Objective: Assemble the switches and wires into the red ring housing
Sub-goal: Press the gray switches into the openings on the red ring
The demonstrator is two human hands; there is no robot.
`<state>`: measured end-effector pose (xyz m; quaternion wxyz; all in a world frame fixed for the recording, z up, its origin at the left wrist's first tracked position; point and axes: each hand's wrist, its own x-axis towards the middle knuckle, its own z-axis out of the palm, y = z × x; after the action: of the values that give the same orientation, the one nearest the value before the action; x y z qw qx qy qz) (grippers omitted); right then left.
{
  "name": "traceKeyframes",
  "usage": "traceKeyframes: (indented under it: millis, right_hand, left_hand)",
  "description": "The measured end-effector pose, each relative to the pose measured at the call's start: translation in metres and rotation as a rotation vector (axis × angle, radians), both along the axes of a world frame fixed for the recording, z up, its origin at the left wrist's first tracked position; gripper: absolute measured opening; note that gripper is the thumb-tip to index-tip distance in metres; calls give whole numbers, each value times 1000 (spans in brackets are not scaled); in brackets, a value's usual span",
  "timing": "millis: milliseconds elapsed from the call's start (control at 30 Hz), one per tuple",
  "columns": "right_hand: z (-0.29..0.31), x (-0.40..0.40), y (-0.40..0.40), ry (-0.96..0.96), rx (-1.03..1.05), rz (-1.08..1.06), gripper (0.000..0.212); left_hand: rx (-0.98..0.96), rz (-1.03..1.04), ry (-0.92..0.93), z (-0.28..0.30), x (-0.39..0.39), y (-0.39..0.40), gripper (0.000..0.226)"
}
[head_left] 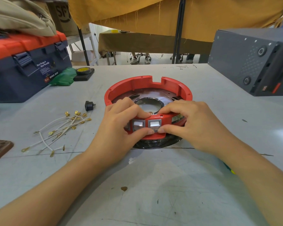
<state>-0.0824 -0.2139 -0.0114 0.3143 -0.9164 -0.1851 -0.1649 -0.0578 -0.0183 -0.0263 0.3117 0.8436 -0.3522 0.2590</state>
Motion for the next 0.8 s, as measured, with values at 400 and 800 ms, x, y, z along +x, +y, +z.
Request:
traceKeyframes:
  millis: [400, 800]
  right_hand:
    - [10, -6, -6, 135, 224, 91, 43]
    - [23, -12, -14, 200, 355, 186, 27]
  left_hand:
    - [-206, -22, 167, 10, 5, 18, 26]
    - [-614, 58, 748, 7, 34, 43, 33]
